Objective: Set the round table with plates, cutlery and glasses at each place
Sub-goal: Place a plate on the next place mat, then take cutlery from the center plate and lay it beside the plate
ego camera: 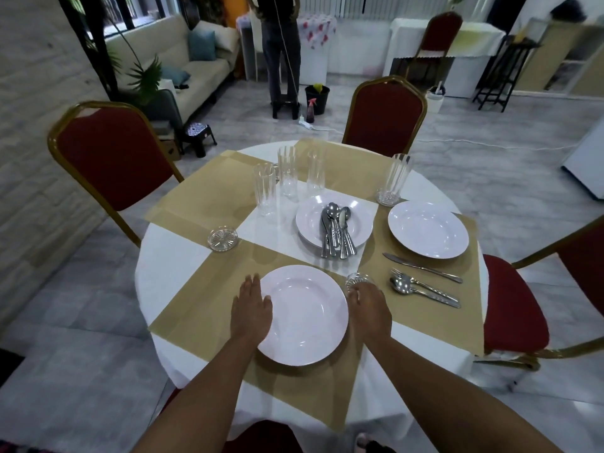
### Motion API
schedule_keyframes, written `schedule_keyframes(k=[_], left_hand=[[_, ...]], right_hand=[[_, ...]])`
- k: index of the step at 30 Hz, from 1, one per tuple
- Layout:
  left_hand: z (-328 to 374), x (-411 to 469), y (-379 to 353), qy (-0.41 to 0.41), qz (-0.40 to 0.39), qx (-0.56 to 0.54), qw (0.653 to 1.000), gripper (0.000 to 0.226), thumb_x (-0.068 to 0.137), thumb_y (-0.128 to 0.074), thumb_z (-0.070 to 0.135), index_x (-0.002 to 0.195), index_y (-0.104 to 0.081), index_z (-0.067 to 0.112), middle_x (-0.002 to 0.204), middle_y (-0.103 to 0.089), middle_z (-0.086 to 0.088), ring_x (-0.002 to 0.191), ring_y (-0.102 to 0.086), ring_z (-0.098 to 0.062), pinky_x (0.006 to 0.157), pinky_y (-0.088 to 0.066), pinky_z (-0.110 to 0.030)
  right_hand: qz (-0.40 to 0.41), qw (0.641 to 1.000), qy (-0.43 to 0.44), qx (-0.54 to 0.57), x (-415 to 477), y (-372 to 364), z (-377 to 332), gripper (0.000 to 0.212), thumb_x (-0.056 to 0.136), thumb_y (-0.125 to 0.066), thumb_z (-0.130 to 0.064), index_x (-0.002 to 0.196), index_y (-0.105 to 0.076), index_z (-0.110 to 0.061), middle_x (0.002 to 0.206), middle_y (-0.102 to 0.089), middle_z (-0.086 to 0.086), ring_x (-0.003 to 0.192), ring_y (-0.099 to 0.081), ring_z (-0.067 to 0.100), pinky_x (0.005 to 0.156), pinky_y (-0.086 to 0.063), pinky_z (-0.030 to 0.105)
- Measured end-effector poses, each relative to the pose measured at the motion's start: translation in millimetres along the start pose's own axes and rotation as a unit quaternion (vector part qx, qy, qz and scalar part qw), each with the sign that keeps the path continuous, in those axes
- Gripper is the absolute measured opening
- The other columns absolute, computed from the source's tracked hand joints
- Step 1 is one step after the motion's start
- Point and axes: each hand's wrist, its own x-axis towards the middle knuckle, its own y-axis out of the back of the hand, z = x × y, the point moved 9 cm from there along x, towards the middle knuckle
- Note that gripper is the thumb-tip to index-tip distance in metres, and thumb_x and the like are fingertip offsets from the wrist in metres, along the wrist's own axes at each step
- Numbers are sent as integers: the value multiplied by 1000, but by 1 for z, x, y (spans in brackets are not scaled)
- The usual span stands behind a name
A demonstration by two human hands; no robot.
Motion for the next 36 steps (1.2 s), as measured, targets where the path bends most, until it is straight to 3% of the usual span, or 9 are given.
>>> schedule_keyframes(k=[6, 9, 15, 18, 20, 22, 27, 33, 36], left_hand=[[43, 31, -4, -30, 2, -59, 998, 56, 100, -42, 24, 152, -22, 16, 159, -23, -2, 145, -27, -20, 118, -22, -34], [68, 52, -11, -37, 0, -76, 996, 53, 99, -44, 23, 150, -30, 17, 154, -35, -4, 141, -33, -20, 114, -27, -32], [114, 96, -27, -32, -7, -28, 999, 52, 97, -47, 26, 146, -36, 17, 145, -46, -5, 132, -43, -22, 110, -32, -33], [131, 126, -36, -29, 1, 18, 999, 52, 94, -50, 32, 143, -41, 17, 144, -46, -4, 131, -43, -22, 110, -31, -34], [137, 144, -45, -18, -4, 58, 998, 52, 94, -48, 39, 141, -43, 18, 147, -43, -5, 136, -38, -23, 113, -27, -38], [142, 159, -54, -8, -12, 82, 997, 52, 94, -45, 45, 140, -45, 20, 148, -40, -4, 139, -33, -23, 115, -23, -41], [153, 179, -68, -2, -6, 126, 992, 47, 94, -42, 48, 133, -52, 21, 144, -42, -4, 136, -30, -24, 114, -22, -39], [155, 184, -76, 8, 19, 127, 992, 42, 94, -43, 45, 121, -62, 19, 140, -43, -5, 132, -31, -25, 113, -22, -38], [158, 187, -78, 8, 26, 119, 993, 39, 93, -45, 41, 119, -62, 17, 134, -47, -5, 128, -35, -25, 109, -26, -35]], right_hand=[[-9, 1000, -13, -16, 61, 12, 6, 22, 95, -47, -21, 101, -66, -13, 100, -69, 4, 99, -61, 25, 80, -49, 35], [-17, 999, -9, -29, 97, 19, 4, 22, 94, -47, -20, 97, -67, -12, 97, -69, 7, 95, -63, 27, 73, -44, 30], [-77, 995, -17, -54, 163, 7, -1, 23, 91, -50, -23, 97, -69, -13, 96, -71, 6, 92, -65, 27, 71, -47, 30], [-125, 990, -8, -65, 192, -9, -8, 22, 90, -50, -24, 80, -67, -14, 84, -69, 6, 81, -63, 25, 63, -41, 28], [-148, 987, -6, -69, 207, -19, -13, 29, 88, -51, -22, 61, -56, -14, 67, -60, 5, 72, -61, 26, 56, -36, 27], [-169, 982, -18, -77, 220, -30, -14, 32, 87, -50, -20, 56, -47, -14, 61, -51, 2, 69, -57, 26, 53, -32, 26], [-194, 977, -33, -85, 235, -50, -16, 12, 86, -56, -31, 83, -60, -21, 81, -58, 2, 80, -59, 26, 69, -40, 27], [-204, 975, -57, -74, 237, -65, -12, 18, 85, -59, -35, 90, -62, -19, 93, -68, 5, 89, -66, 28, 71, -45, 30], [-211, 973, -77, -55, 238, -67, -11, 12, 85, -57, -29, 84, -58, -17, 90, -66, 6, 89, -66, 29, 70, -45, 29]])
